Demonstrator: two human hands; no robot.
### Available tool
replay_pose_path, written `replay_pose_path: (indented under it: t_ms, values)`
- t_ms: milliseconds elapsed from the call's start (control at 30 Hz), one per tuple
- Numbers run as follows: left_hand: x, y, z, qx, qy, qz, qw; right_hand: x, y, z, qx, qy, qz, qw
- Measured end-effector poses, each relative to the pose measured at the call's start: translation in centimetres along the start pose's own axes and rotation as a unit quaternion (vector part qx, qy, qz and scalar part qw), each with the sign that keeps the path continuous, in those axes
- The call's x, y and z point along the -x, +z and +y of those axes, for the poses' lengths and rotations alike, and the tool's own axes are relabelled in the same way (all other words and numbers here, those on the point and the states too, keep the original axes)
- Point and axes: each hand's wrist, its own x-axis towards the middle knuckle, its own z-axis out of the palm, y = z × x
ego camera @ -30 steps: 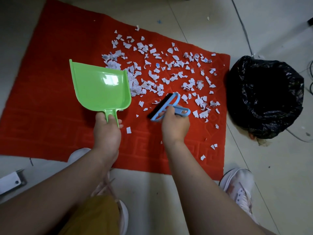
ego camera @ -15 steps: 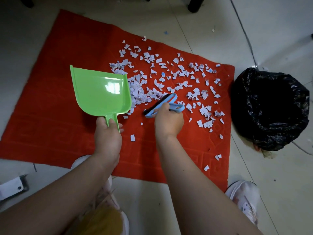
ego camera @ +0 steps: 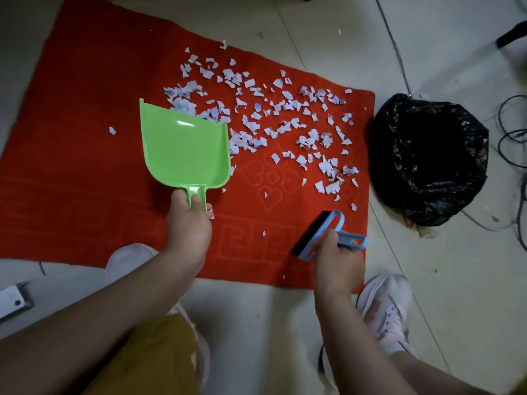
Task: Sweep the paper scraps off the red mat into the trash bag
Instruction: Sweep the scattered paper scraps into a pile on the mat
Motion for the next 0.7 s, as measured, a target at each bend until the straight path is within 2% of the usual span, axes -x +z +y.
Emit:
replay_pose_path:
  t_ms: [200,400,533,700]
  values:
    - [1.7,0.9,-0.6,-0.029,0.011,-0.043,0.999,1.5,-0.9,4.5,0.046,0.027,0.005,0.999]
    - [1.8,0.7,-0.9,-0.04,0.005,-0.04,0.998,3.8,0.5,5.7,0.027,0.029,0.011,0.999]
    - [1.7,0.9,-0.7,-0.041,-0.003,-0.037,0.998,4.8,1.8,3.5,-0.062,0.092,-0.024,0.994]
    - [1.6,1.0,-0.4,-0.032,-0.004,-0.035,0.999,4.1,2.4,0.2,-0.191,0.077,-0.054,0.977]
